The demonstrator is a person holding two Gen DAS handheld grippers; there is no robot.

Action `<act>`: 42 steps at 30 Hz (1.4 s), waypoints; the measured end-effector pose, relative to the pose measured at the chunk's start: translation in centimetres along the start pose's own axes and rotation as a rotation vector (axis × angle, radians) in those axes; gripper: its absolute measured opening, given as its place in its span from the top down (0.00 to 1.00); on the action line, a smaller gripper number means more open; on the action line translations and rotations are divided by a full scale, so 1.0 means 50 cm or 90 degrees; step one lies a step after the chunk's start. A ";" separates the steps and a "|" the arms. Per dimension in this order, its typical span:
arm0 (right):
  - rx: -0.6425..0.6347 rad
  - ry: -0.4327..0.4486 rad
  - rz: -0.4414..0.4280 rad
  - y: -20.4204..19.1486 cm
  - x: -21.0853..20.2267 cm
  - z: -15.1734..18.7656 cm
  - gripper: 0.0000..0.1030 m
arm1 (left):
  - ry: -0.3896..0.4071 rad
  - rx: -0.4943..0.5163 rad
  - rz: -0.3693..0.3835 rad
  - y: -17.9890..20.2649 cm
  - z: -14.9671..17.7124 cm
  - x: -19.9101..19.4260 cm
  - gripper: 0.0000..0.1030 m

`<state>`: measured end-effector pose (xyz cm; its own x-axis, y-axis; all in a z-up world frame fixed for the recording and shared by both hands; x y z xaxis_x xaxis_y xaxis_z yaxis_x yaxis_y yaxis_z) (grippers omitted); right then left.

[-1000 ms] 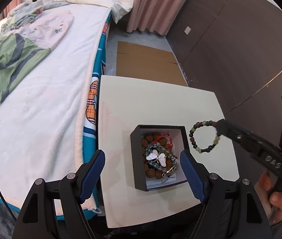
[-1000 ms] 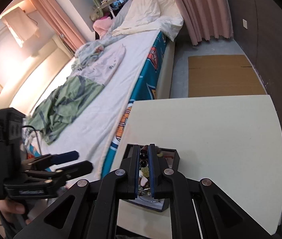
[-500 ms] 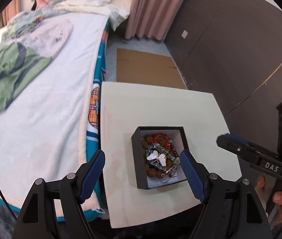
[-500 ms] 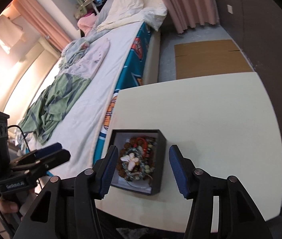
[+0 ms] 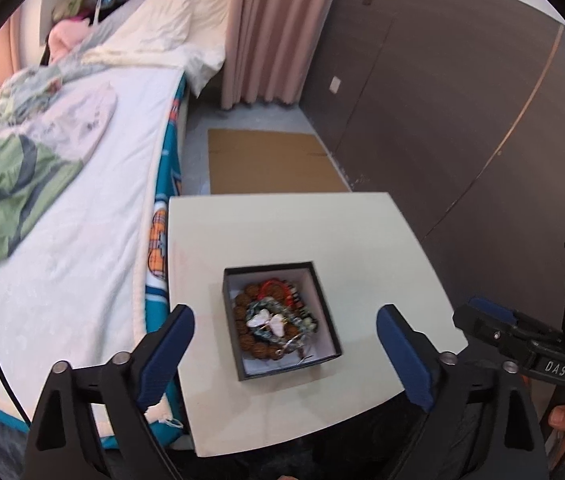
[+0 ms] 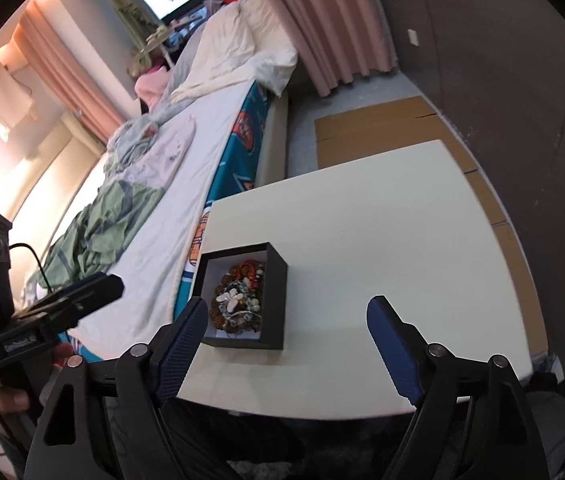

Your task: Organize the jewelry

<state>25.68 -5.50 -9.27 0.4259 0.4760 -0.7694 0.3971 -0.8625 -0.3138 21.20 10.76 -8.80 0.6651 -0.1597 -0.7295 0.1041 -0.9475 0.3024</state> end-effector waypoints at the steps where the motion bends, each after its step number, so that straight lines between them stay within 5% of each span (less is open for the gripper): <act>1: 0.006 0.007 0.003 0.009 -0.011 0.002 0.20 | 0.010 0.008 0.001 0.012 -0.002 -0.011 0.07; 5: 0.030 0.038 0.015 0.041 -0.058 0.013 0.05 | 0.042 0.026 0.003 0.050 0.000 -0.050 0.01; 11: 0.040 0.069 0.014 0.055 -0.120 0.039 0.00 | 0.056 0.040 0.007 0.100 0.029 -0.095 0.01; 42: -0.026 0.168 0.000 0.019 -0.338 0.187 0.00 | 0.149 0.099 0.016 0.215 0.164 -0.287 0.01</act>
<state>11.25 -15.99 -1.78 0.6214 0.5088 -0.5958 0.4272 -0.8575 -0.2867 6.73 0.60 -0.13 0.8204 -0.1322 -0.5564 -0.0167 -0.9780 0.2079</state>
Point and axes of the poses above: each gripper's, at about its wrist camera, not at the fingertips, and x roughly the way its jaws point, y to its right, z to its underside, the point moved 10 cm from there along x, roughly the way its jaws point, and after that the axes turned 5 degrees about z, right-handed, at the moved point
